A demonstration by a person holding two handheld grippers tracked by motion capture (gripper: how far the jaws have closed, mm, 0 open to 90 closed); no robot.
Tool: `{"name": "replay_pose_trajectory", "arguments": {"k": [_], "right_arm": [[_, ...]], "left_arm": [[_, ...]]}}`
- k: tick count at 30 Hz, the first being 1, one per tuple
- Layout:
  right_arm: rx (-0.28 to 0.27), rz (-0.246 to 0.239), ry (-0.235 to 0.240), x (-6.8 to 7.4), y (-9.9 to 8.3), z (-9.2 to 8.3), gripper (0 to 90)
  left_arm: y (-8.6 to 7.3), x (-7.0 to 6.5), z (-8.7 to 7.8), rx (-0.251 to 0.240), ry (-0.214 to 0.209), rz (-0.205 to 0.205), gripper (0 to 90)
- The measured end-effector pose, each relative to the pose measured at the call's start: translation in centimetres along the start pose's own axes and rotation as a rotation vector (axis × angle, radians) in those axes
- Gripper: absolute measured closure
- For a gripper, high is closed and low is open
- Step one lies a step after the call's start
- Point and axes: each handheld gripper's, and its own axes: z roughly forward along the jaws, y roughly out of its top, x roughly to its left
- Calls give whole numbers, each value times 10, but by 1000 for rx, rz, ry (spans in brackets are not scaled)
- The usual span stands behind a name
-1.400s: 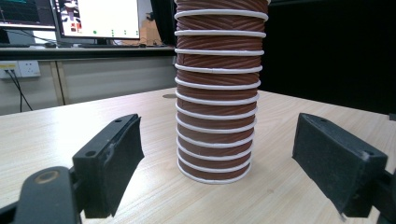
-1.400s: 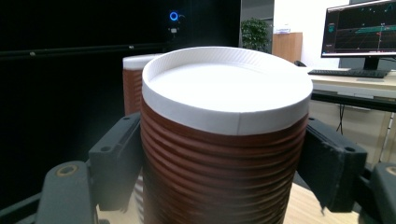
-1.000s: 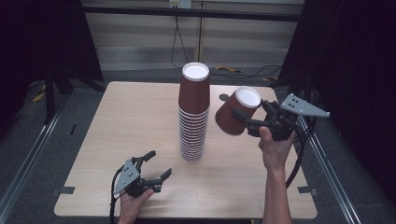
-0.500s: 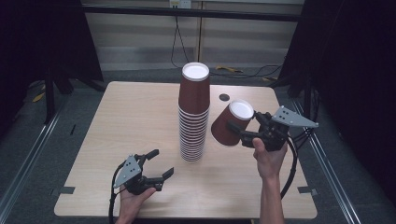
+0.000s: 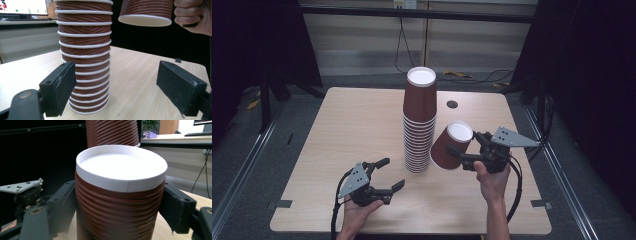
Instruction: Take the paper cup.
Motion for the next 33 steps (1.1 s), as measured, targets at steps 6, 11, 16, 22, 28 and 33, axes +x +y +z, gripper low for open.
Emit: {"name": "replay_pose_trajectory", "arguments": {"k": [6,11,16,22,28,33], "right_arm": [[1,-5,23,7,-7,4,223],[19,-8,53,13,-17,12,223],[40,0,70,17,-25,19,224],[35,10,92,19,-33,23,225],[37,19,116,24,-39,27,225],[40,20,141,28,-44,32,225]], "left_arm": [[7,-3,3,-19,-24,3,157],[14,-4,4,-39,-39,24,156],[18,-7,6,-43,-60,28,155],[23,-10,11,-64,-87,46,155],[24,-16,18,-67,-118,45,154],[20,-19,24,-51,-142,49,153]]}}
